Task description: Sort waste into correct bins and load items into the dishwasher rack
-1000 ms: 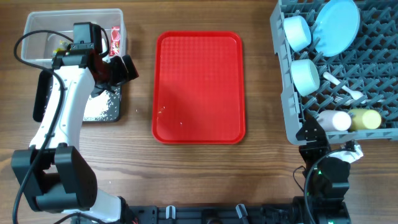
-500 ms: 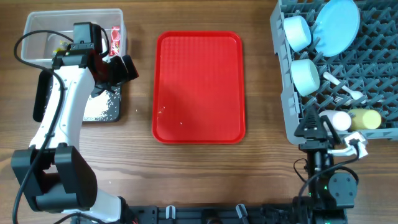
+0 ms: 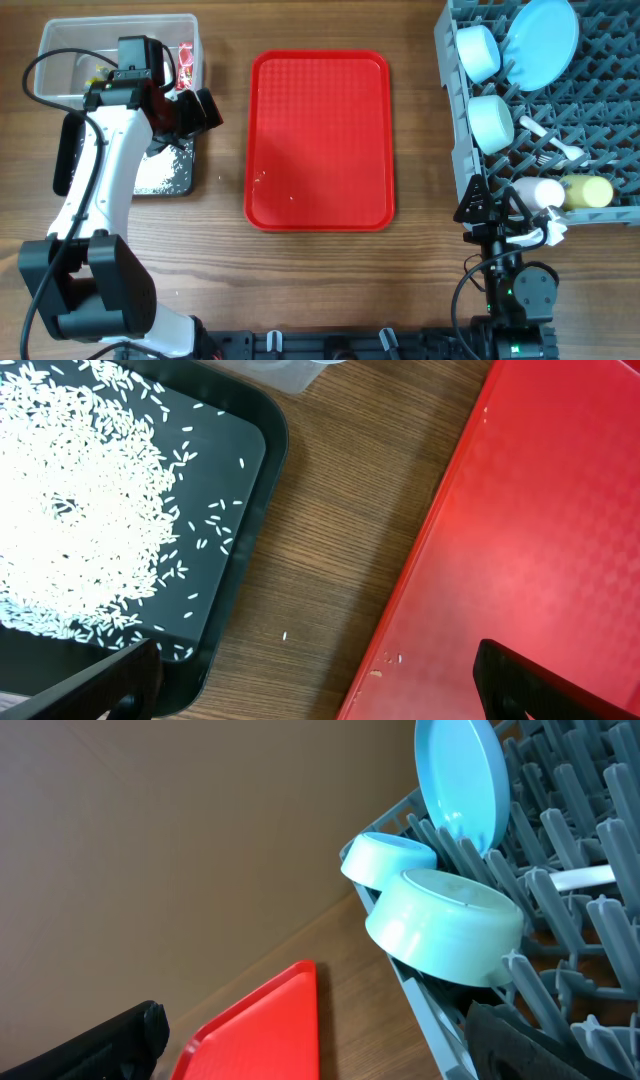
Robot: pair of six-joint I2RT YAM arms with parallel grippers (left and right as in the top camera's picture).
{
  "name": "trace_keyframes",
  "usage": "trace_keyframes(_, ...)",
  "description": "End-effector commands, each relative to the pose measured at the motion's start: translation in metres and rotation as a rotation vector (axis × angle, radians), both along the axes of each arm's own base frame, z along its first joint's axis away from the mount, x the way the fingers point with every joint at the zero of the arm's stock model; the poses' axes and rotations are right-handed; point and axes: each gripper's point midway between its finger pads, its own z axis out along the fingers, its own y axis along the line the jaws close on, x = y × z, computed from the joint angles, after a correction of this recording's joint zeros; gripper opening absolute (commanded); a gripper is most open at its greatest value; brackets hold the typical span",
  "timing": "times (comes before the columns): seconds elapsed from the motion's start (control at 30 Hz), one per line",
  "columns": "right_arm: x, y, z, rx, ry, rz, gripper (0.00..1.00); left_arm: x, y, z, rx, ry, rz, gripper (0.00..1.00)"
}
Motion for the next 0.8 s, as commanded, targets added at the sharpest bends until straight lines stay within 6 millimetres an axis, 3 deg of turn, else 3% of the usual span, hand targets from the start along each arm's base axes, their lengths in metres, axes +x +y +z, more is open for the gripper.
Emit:
trace_keyframes(0.0, -0.0008, -0.0005, 0.0038, 0.033, -0.018, -0.004, 1.0, 0.0021, 0.0023, 0.0004, 0.007, -0.003, 0.003, 1.0)
trace_keyframes(0.5, -0.0008, -0.0005, 0.0038, 0.098, -0.02, -0.004, 1.0, 0.0021, 0.0023, 0.0004, 0.007, -0.003, 0.003, 1.0)
trace_keyframes(0.77, -0.0008, -0.0026, 0.0037, 0.031, -0.018, -0.017, 1.0, 0.0021, 0.0023, 0.0004, 0.007, -0.003, 0.003, 1.0)
